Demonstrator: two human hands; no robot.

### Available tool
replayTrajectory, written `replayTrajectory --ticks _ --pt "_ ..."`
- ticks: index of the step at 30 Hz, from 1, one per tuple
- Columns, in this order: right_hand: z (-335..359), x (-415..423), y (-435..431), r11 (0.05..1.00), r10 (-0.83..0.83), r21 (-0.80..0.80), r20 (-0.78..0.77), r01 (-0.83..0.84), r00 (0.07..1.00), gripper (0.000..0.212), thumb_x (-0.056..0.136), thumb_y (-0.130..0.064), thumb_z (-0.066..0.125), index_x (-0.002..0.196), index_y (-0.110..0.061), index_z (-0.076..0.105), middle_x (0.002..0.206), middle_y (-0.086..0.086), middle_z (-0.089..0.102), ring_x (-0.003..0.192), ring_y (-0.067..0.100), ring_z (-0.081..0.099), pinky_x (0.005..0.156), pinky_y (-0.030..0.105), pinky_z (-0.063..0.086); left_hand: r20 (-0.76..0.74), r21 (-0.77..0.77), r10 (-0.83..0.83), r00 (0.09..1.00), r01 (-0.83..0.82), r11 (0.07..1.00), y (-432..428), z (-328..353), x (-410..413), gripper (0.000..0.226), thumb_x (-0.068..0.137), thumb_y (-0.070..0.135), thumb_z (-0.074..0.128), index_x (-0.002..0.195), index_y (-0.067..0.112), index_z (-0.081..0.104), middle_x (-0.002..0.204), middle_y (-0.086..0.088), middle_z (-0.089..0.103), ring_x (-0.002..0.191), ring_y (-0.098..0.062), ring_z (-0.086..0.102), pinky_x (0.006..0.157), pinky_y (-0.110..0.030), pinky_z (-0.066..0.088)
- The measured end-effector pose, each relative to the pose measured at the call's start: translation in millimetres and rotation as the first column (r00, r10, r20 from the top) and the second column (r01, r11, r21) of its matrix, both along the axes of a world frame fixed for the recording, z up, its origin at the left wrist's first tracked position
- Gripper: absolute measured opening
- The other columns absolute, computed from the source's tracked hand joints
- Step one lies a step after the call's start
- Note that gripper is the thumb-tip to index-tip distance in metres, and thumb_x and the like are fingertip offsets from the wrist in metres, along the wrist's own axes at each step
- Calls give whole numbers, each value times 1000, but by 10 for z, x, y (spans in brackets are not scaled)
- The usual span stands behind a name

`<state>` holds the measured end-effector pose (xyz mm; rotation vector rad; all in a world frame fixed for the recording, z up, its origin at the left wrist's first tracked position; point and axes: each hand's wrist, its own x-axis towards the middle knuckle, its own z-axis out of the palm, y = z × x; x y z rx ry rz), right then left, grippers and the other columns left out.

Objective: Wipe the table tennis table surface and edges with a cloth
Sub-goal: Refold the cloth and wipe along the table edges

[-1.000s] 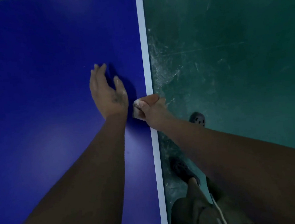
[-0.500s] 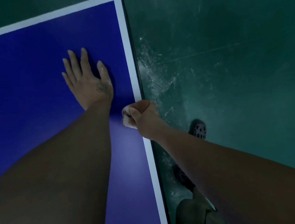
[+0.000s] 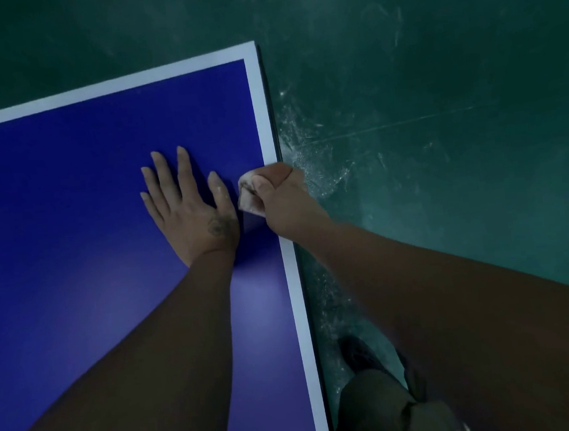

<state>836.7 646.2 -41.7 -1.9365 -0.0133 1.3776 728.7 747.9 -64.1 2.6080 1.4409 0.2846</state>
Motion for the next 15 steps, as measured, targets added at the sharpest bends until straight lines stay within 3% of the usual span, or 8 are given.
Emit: replayTrajectory --ticks 1,3,5,7,10,12,15 --pt "-8 71 40 1000 -1 22 -3 1 1000 57 112 -39 51 157 -5 43 158 19 49 145 39 50 120 50 43 -1 3 -1 1000 1 1000 5 0 1 62 113 51 42 170 26 38 181 -6 23 169 -29 14 138 -52 8" --pt "33 219 140 998 -44 43 -20 45 999 64 112 -39 52 160 -1 33 158 20 48 144 37 51 119 43 43 -7 10 -3 1000 3 1000 10 9 -6 62 113 50 42 170 26 38 181 -6 23 169 -29 15 138 -51 8" --pt "97 381 255 996 -81 18 -37 82 996 76 112 -44 52 163 2 19 158 21 48 142 36 53 108 34 46 -13 11 -3 1000 3 1000 16 7 -7 62 114 51 41 170 26 38 181 -6 23 169 -29 15 138 -51 9" --pt "121 548 404 995 -96 32 -40 97 995 75 113 -41 52 164 2 18 159 23 47 142 37 52 102 27 48 -10 15 -3 1000 3 1000 15 9 1 61 114 50 41 170 26 38 181 -6 23 169 -29 15 137 -52 9" --pt "162 736 535 992 -122 -18 -23 122 992 81 113 -45 49 166 1 10 163 24 42 147 39 48 117 42 42 0 11 -8 1000 8 1000 16 11 18 62 113 50 42 170 26 39 181 -6 23 170 -29 14 137 -53 9" --pt "156 701 506 990 -127 53 1 127 992 76 114 -37 51 167 2 13 161 23 44 147 38 48 115 40 42 3 16 -3 1000 3 1000 23 14 3 62 113 51 42 170 26 39 181 -6 23 170 -29 14 137 -53 10" --pt "93 271 161 986 -156 56 11 155 988 84 111 -44 54 170 -9 5 149 21 55 131 36 60 112 47 46 15 18 -12 1000 11 1000 24 7 -10 61 113 50 43 170 26 39 181 -6 24 169 -29 15 137 -54 11"
